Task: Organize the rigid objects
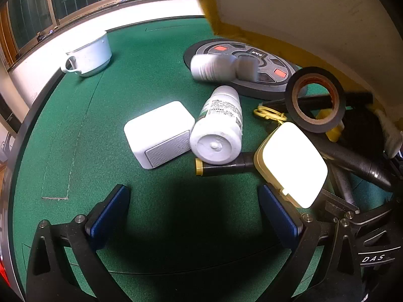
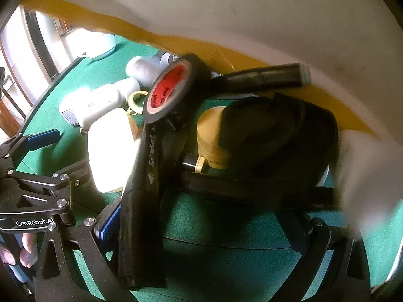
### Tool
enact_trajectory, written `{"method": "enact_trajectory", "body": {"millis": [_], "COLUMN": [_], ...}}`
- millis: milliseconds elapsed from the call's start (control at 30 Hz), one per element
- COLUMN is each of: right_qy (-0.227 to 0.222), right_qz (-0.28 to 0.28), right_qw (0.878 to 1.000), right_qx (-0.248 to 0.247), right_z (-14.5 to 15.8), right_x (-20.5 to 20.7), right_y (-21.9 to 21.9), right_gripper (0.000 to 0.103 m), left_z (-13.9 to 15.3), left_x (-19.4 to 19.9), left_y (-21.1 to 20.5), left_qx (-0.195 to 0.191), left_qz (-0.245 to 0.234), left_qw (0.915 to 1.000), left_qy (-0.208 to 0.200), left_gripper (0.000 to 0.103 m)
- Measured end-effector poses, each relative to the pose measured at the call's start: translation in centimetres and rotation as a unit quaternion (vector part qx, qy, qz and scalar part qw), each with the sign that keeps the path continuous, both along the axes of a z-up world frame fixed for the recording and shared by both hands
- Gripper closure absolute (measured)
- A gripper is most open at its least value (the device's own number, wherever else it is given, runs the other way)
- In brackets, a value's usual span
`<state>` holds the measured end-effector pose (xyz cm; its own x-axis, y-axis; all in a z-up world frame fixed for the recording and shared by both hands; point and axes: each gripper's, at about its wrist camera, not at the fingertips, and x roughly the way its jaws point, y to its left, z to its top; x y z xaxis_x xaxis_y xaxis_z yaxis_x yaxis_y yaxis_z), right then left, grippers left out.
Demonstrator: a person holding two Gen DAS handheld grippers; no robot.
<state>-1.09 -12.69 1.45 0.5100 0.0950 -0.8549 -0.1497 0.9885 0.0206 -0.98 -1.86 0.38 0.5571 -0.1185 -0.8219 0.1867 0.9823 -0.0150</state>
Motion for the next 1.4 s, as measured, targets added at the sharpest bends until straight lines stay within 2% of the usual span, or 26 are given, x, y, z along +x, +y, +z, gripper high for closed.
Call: {"method": "enact_trajectory", "body": {"millis": [1400], "right_qy": [-0.001], "right_qz": [0.0], "right_qw": [1.0], "right_qx": [0.002], "right_z": [-0.2], "right_x": [-0.6], "right_y": [-0.8], "right_gripper": [0.001], "left_z": [0.0], "left_x": [0.1], "left_y": [0.2], "left_qx": [0.0], "left_qz": [-0.001], "left_qw": [1.0], "left_qy": [0.001], "left_gripper": [0.0]}}
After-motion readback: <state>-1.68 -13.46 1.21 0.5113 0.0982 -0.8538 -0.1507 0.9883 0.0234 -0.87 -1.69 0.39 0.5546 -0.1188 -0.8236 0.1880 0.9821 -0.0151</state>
